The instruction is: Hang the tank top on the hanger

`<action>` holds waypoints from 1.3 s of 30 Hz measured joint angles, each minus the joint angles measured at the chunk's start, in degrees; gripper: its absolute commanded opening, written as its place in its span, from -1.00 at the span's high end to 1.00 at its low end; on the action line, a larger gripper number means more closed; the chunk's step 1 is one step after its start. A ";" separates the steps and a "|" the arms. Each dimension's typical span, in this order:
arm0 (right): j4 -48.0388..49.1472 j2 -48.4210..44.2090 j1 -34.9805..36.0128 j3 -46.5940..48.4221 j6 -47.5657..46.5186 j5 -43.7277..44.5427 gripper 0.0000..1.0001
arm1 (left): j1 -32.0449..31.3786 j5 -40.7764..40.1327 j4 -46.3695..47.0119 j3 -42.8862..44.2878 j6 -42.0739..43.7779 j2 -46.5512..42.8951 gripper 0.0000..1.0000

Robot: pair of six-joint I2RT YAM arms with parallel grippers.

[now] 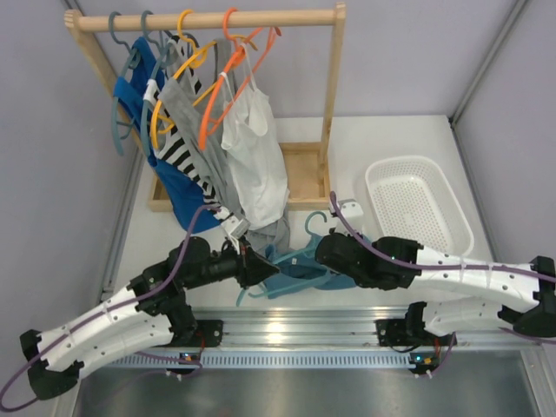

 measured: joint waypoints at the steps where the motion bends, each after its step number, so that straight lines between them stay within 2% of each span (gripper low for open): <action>1: -0.02 -0.15 0.37 0.00 -0.09 0.13 0.96 | 0.00 0.37 1.22 -0.46 -0.09 0.52 1.00; 12: -0.20 -4.50 1.75 0.00 -2.71 1.01 0.76 | 0.44 3.82 16.52 -5.11 -1.77 7.04 1.00; 16: -2.62 -4.33 1.79 0.72 -1.92 2.23 0.53 | 0.79 5.07 21.70 -7.32 -2.14 8.68 1.00; 20: -5.81 -4.52 1.79 2.16 0.52 4.52 0.16 | 1.46 6.82 25.59 -9.33 -2.91 9.09 1.00; 24: -6.88 -7.85 1.81 2.14 0.90 5.03 -0.01 | 2.36 8.46 30.05 -11.21 -3.52 10.29 1.00; 30: -2.40 -14.27 1.86 2.08 -5.35 4.39 -0.31 | 2.60 9.88 37.73 -13.68 -4.57 15.12 1.00; 35: 3.76 -14.80 1.90 1.73 -11.74 3.87 -0.36 | 2.75 10.32 42.07 -14.67 -4.81 18.01 1.00; 39: 5.40 -11.23 1.86 1.73 -13.18 3.45 -0.30 | 2.80 10.69 43.80 -14.67 -4.74 18.71 1.00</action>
